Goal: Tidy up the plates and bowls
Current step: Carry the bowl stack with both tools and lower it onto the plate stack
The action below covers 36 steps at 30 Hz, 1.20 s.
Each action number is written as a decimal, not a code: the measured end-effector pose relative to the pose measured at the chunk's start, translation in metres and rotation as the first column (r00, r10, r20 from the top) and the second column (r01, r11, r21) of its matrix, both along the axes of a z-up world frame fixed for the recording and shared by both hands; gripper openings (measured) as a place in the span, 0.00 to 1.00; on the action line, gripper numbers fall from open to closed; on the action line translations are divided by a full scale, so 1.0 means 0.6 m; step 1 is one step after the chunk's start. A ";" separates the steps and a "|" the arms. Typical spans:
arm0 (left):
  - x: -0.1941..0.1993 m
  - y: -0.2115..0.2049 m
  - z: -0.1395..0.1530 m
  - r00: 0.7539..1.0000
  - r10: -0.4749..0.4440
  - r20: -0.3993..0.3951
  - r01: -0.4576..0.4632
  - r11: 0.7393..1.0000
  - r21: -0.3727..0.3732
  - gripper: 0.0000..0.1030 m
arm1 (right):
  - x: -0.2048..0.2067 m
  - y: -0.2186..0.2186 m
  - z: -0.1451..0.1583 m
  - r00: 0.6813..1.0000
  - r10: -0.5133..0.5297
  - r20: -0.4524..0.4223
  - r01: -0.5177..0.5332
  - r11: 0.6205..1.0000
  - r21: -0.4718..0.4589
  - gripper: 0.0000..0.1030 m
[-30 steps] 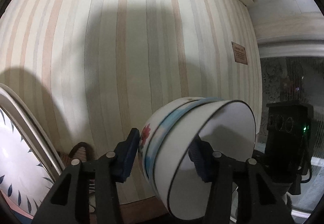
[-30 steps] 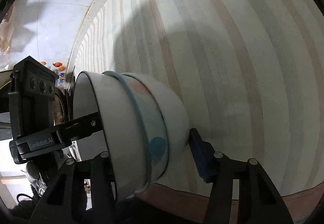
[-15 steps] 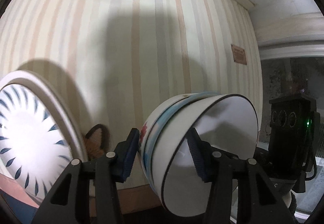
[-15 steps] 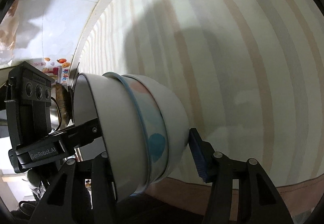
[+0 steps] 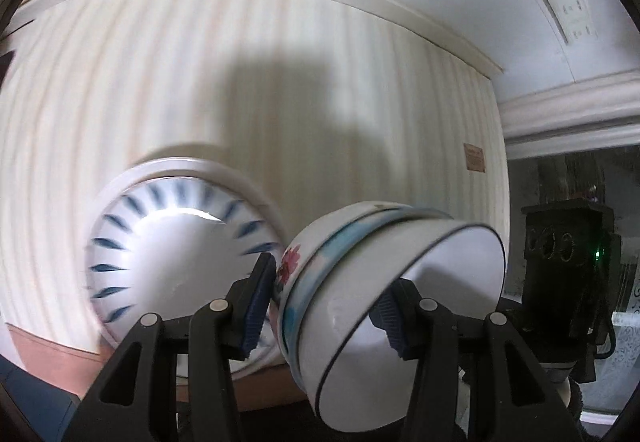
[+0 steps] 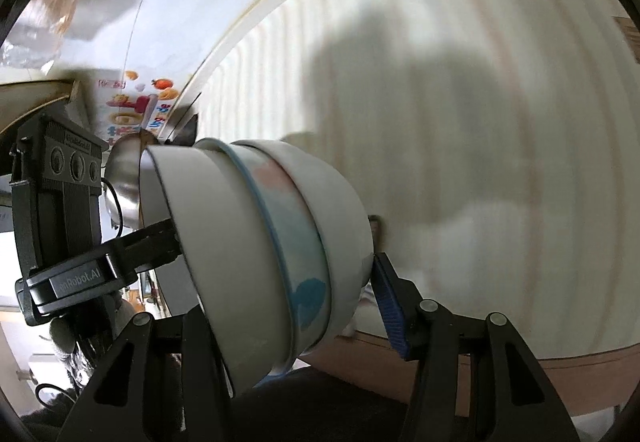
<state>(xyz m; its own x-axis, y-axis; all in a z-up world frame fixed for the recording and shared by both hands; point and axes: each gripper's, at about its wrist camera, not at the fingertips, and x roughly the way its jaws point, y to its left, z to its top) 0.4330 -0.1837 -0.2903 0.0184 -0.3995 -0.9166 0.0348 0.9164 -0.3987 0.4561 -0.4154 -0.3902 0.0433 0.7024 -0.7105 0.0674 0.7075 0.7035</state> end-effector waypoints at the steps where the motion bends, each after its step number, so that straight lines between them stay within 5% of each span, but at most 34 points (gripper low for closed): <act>1: -0.001 0.021 0.000 1.000 0.009 0.001 -0.009 1.000 0.004 0.45 | -0.001 0.015 -0.001 1.000 0.004 -0.002 -0.004 1.000 0.006 0.54; 14: -0.010 0.170 -0.047 0.992 0.112 -0.049 -0.111 0.994 0.025 0.45 | -0.001 0.187 -0.054 0.996 0.078 -0.040 -0.077 0.996 0.034 0.54; 36: 0.005 0.200 -0.090 0.990 0.108 -0.093 -0.107 0.994 0.019 0.45 | 0.046 0.254 -0.090 0.995 0.075 -0.061 -0.077 0.996 -0.038 0.54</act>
